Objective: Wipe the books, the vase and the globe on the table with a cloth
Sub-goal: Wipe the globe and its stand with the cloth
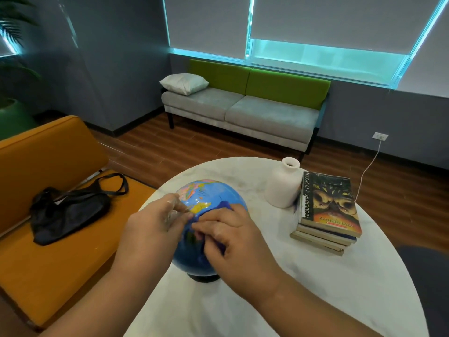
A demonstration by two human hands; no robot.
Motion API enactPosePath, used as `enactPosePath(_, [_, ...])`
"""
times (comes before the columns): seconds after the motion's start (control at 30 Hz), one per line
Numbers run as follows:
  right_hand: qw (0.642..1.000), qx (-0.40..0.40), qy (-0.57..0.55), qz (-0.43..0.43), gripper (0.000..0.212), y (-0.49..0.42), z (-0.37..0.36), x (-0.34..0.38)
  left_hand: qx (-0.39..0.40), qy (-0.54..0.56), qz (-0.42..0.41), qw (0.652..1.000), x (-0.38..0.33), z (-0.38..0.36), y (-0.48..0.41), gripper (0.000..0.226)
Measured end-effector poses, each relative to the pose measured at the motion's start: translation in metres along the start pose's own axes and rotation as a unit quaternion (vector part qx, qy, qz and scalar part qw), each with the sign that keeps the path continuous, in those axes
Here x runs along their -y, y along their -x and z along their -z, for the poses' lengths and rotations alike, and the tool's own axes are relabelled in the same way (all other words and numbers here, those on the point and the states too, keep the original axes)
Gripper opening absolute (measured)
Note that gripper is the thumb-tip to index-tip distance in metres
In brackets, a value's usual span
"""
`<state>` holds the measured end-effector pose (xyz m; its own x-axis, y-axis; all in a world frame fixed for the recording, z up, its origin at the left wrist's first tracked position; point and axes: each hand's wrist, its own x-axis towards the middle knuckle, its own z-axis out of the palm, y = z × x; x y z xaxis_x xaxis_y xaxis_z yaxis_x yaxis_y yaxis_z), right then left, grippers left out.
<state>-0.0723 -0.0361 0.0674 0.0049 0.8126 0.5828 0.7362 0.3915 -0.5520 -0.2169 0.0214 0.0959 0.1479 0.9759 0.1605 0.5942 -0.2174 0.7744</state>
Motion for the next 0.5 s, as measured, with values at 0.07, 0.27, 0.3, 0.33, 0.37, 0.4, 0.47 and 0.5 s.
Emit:
enactPosePath(0.07, [0.997, -0.041, -0.016, -0.061, 0.027, -0.004, 0.002, -0.008, -0.001, -0.002, 0.007, 1.0, -0.001, -0.001, -0.002, 0.021])
enactPosePath(0.27, [0.956, -0.07, -0.076, -0.275, 0.027, -0.017, 0.017, -0.044, 0.02, 0.0, 0.009, 1.0, -0.003, 0.002, -0.003, 0.025])
enactPosePath(0.3, [0.963, -0.07, -0.066, -0.253, 0.027, -0.014, 0.016, -0.04, 0.021, 0.002, 0.006, 1.0, -0.002, 0.002, -0.003, 0.026])
enactPosePath(0.33, [0.971, -0.073, -0.059, -0.22, 0.027, -0.011, 0.015, -0.034, 0.022, 0.002, 0.005, 1.0, -0.001, 0.003, -0.004, 0.025])
enactPosePath(0.37, [0.977, -0.073, -0.056, -0.192, 0.029, -0.007, 0.013, -0.029, 0.022, 0.002, 0.004, 1.0, 0.0, 0.003, -0.004, 0.023])
enactPosePath(0.4, [0.981, -0.072, -0.059, -0.173, 0.03, -0.005, 0.013, -0.027, 0.024, 0.001, 0.002, 1.0, 0.001, 0.003, -0.004, 0.022])
enactPosePath(0.47, [0.975, -0.075, -0.067, -0.199, 0.028, -0.009, 0.015, -0.036, 0.027, -0.005, -0.008, 1.0, 0.002, 0.003, -0.004, 0.024])
enactPosePath(0.5, [0.965, -0.07, -0.072, -0.243, 0.027, -0.014, 0.017, -0.044, 0.028, -0.01, -0.013, 0.999, 0.001, 0.003, -0.003, 0.023])
